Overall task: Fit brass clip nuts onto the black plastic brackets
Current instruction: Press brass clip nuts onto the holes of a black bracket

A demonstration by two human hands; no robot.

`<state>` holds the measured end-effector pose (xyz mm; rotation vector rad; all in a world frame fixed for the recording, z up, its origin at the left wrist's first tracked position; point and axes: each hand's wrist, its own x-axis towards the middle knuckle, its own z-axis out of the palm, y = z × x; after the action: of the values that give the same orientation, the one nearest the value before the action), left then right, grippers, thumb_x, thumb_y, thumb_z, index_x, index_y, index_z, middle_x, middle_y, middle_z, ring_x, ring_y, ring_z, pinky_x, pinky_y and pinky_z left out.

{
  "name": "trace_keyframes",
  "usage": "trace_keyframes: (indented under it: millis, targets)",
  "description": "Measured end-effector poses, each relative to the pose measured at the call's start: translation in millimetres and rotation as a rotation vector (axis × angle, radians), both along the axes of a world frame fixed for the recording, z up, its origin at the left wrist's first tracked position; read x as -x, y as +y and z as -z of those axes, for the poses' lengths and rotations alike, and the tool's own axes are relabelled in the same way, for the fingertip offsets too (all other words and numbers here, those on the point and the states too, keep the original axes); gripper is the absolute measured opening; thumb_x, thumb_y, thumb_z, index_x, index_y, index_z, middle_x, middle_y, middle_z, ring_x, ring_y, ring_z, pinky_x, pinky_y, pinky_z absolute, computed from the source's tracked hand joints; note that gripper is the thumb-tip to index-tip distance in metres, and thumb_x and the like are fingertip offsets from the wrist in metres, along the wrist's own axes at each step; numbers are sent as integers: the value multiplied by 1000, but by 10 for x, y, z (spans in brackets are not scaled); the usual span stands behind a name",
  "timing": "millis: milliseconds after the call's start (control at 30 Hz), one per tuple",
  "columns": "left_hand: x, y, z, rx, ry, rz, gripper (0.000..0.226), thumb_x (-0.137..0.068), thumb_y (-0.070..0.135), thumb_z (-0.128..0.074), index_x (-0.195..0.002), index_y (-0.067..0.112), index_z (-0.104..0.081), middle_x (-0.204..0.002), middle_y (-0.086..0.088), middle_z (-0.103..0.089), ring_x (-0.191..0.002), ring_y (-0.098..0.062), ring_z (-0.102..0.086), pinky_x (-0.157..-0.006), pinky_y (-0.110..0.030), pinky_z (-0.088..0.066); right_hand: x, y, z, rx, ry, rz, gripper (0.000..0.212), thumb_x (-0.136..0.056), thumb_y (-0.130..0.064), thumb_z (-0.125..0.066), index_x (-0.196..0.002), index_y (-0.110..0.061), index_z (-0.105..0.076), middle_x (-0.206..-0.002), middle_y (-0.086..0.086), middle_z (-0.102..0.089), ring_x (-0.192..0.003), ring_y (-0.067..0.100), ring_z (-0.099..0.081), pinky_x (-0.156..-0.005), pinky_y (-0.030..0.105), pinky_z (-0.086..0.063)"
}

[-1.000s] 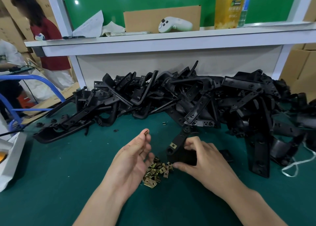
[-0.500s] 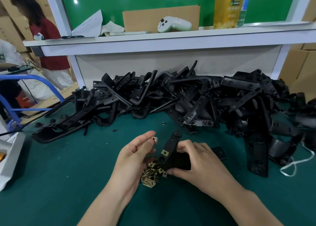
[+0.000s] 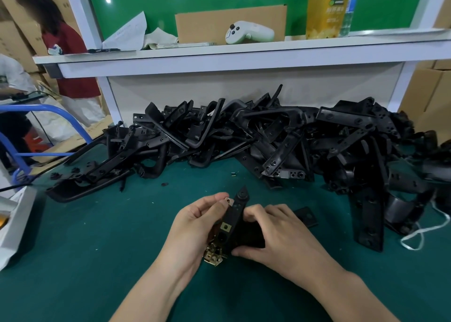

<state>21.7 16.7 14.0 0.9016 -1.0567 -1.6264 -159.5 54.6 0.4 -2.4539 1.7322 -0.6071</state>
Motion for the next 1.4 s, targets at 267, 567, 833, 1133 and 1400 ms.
trace_keyframes:
  millis: [267, 567, 833, 1133, 1400]
  targets:
    - [17, -4, 26, -14, -63, -33, 12, -91, 18, -69, -95, 14, -79, -94, -12, -76, -78, -19, -70, -73, -30, -56, 8, -7, 27, 4, -12, -17, 56, -76, -80, -44, -115, -41, -30, -120, -17, -58, -104, 2, -35, -91, 9, -20]
    - [60, 36, 32, 6, -112, -84, 16, -97, 19, -63, -98, 13, -78, -97, -9, -77, -87, -21, -71, -85, -38, -54, -9, -19, 67, 48, -16, -29, 56, -76, -79, -42, -114, -41, -28, -117, -17, -62, -104, 3, -44, -87, 15, -26]
    - [176, 134, 60, 288, -395, -141, 24, -93, 30, -69, -115, 36, -62, -95, 22, -73, -88, 4, -69, -71, -6, -48, -8, -25, 95, 215, 18, 23, 55, -80, -76, -41, -112, -31, -39, -98, -14, -69, -88, 10, -59, -80, 27, -47]
    - [198, 191, 184, 456, -711, -214, 27, -88, 41, -71, -100, 53, -50, -97, 36, -63, -89, 9, -63, -71, -10, -48, -36, 0, 84, 248, 15, 29, 54, -80, -71, -41, -112, -28, -41, -91, -12, -68, -83, 8, -60, -77, 24, -49]
    - [200, 173, 195, 548, -682, -220, 22, -88, 51, -67, -104, 55, -53, -99, 32, -67, -92, 7, -65, -72, -11, -49, -11, -15, 97, 235, -24, 43, 53, -80, -71, -41, -112, -28, -40, -93, -13, -68, -84, 9, -61, -77, 24, -45]
